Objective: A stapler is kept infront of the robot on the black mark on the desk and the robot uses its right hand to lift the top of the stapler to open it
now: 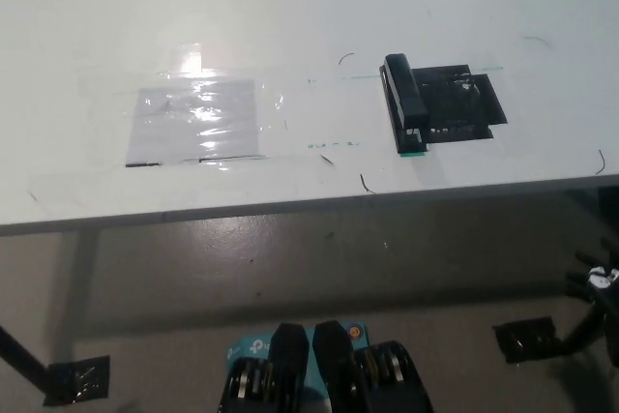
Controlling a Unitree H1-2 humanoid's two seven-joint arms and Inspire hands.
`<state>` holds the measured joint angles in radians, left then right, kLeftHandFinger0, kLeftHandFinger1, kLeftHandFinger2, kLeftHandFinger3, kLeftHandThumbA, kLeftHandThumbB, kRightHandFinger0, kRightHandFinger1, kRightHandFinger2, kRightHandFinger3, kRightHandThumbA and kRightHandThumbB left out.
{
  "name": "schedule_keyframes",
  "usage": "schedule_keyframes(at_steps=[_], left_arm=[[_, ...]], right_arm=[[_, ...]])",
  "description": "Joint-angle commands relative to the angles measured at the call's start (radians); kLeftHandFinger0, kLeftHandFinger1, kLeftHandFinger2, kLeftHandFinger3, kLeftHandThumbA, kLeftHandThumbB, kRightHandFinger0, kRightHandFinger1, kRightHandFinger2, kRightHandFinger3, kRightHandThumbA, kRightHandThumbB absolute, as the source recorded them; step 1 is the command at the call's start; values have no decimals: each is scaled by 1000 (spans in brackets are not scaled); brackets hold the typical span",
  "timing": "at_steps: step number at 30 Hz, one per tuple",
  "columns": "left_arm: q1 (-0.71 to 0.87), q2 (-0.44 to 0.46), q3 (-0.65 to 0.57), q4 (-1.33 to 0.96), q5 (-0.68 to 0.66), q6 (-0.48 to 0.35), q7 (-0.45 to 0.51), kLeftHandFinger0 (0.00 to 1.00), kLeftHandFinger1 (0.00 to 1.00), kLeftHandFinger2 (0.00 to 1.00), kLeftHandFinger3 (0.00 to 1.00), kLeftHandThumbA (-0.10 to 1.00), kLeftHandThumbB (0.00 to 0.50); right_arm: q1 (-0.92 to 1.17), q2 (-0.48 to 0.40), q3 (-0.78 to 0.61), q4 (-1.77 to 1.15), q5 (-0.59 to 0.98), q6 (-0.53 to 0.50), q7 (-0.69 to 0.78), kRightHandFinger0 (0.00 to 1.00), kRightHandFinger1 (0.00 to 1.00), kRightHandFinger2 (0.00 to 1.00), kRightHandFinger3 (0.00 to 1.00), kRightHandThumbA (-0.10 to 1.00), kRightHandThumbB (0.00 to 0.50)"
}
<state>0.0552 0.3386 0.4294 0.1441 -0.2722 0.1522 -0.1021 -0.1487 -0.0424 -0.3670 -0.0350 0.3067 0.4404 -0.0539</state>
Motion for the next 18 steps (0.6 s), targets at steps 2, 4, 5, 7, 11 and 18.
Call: schedule_keyframes(at_steps=[2, 4, 5, 7, 11, 18], left_arm=[[-4, 26, 3, -11, -18, 10, -8, 476, 556, 715, 849, 325, 147], [-4, 26, 3, -6, -19, 5, -9, 484, 561, 713, 845, 321, 145], [-5, 26, 4, -4, -22, 4, -11, 487, 564, 713, 844, 318, 145], [-2, 27, 0, -2, -18, -5, -15, 517, 581, 727, 855, 328, 146], [-3, 23, 1, -9, -14, 1, -3, 499, 562, 713, 856, 335, 153], [2, 26, -1, -6, -19, -3, -13, 474, 559, 709, 864, 341, 154]], right_arm=[[-43, -41, 25, -112, 81, 30, -19, 457, 485, 627, 876, 192, 0], [-66, -69, 53, -151, 121, 30, -30, 452, 489, 634, 916, 211, 0], [-76, -77, 64, -165, 143, 30, -42, 449, 488, 635, 922, 214, 0], [-100, -88, 77, -182, 161, 30, -61, 423, 468, 613, 878, 208, 0], [-172, -115, 151, -245, 233, 30, -127, 451, 499, 665, 890, 186, 0], [-265, -134, 294, -251, 255, 30, -203, 390, 431, 578, 811, 222, 29]])
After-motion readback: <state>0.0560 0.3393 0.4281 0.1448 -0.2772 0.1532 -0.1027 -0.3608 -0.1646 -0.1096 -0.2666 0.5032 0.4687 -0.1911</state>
